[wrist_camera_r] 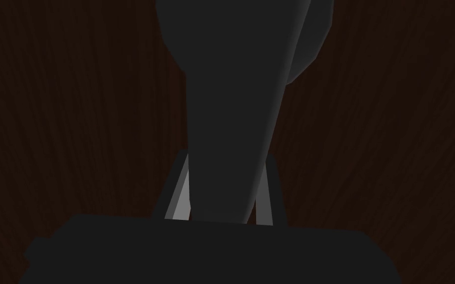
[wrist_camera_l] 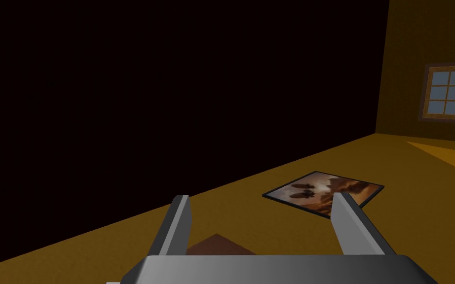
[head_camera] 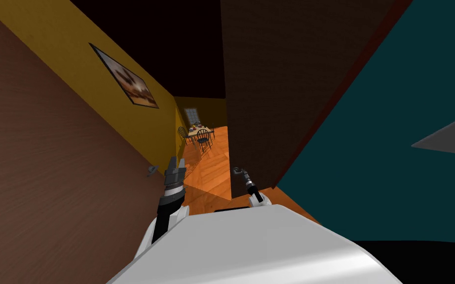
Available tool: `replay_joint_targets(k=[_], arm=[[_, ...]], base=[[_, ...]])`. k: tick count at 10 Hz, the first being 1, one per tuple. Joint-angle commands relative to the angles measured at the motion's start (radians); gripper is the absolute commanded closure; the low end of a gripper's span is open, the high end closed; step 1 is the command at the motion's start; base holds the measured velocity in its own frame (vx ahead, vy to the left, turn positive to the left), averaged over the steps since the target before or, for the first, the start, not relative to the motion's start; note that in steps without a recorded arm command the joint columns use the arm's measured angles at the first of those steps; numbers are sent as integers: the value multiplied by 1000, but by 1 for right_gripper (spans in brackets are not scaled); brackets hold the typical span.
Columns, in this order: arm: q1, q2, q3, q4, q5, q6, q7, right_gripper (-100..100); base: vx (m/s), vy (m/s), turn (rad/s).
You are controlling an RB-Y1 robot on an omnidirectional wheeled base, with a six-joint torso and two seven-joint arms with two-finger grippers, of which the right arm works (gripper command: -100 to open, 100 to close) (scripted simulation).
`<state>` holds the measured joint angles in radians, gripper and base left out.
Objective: Push the door open
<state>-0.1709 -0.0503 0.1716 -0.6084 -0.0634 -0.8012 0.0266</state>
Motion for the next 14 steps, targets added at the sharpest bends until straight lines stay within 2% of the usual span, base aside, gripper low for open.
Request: replay_joint_targets(k=[1, 2, 4, 5, 7, 8, 14], arm=[[-13, -13, -28, 16, -13, -6, 3, 100], [-14, -13, -44, 17, -20, -6, 8, 100], [-15, -12, -52, 17, -23, -6, 11, 100], [-17, -10, -75, 18, -34, -6, 18, 100], [-17, -8, -82, 19, -37, -6, 20, 100], [-18, -3, -104, 20, -47, -6, 27, 100], [-22, 25, -161, 23, -72, -6, 45, 100]], base=[[108, 106, -48], [168, 138, -72], [122, 116, -65], [84, 115, -70], [131, 105, -65], [128, 106, -60], [150, 114, -73]])
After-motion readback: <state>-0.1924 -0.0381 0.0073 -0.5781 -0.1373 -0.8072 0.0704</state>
